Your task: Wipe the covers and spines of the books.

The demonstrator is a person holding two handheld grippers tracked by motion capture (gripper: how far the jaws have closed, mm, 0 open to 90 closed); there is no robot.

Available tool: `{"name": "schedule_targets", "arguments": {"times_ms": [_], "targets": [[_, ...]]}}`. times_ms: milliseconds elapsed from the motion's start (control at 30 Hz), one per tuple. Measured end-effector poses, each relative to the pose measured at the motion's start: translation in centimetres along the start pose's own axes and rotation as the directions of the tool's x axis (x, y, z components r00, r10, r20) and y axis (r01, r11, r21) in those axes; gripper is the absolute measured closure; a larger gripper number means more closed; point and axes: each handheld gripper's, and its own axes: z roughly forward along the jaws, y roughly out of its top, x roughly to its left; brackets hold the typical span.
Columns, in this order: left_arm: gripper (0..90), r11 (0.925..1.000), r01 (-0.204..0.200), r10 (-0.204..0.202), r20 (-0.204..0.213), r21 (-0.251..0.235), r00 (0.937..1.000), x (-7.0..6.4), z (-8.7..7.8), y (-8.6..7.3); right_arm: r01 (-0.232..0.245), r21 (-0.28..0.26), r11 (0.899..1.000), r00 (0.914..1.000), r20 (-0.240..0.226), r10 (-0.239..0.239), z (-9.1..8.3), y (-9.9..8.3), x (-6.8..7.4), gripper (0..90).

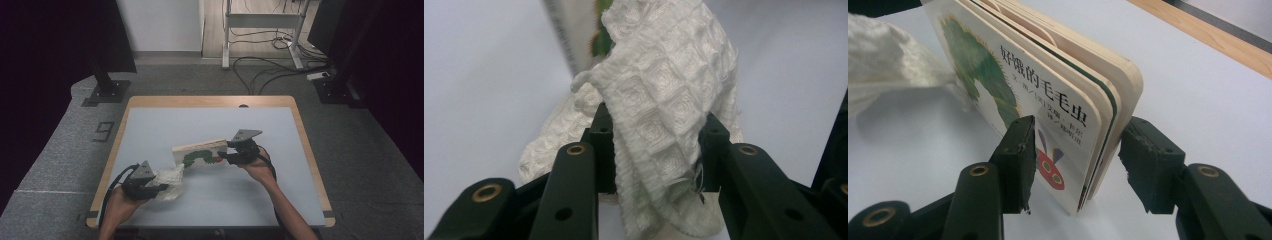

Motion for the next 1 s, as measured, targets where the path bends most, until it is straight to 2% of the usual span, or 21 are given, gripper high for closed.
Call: {"name": "schedule_targets", "arguments": {"times_ms": [233,433,600,800,1000], "targets": [[62.6,0.999,0.045,-0.045,-0.054,-0.002,0.9975,1.5,-1.6,-0.7,-0.001,-0.001,1.0,1.0,0.0,0.001,0.0,0.0,0.0,47.6],[62.5,0.9949,0.1,-0.101,-0.099,-0.01,0.9899,3.4,-1.9,-0.8,-0.002,-0.001,1.0,1.0,0.001,0.002,0.0,0.0,0.0,47.4],[62.5,0.9916,0.129,-0.129,-0.106,-0.011,0.986,4.8,-1.2,-0.4,-0.003,-0.002,1.0,1.0,-0.001,0.003,0.0,0.0,0.1,47.5],[62.4,0.9896,0.143,-0.144,-0.112,-0.016,0.9832,5.9,-0.1,0.3,-0.003,-0.002,1.0,1.0,0.0,0.003,0.0,0.0,0.1,47.5],[62.3,0.9896,0.143,-0.142,-0.107,0.007,0.9841,6.6,2.0,0.5,-0.003,-0.003,1.0,1.0,0.001,0.003,0.0,-0.1,0.1,47.4]]}}
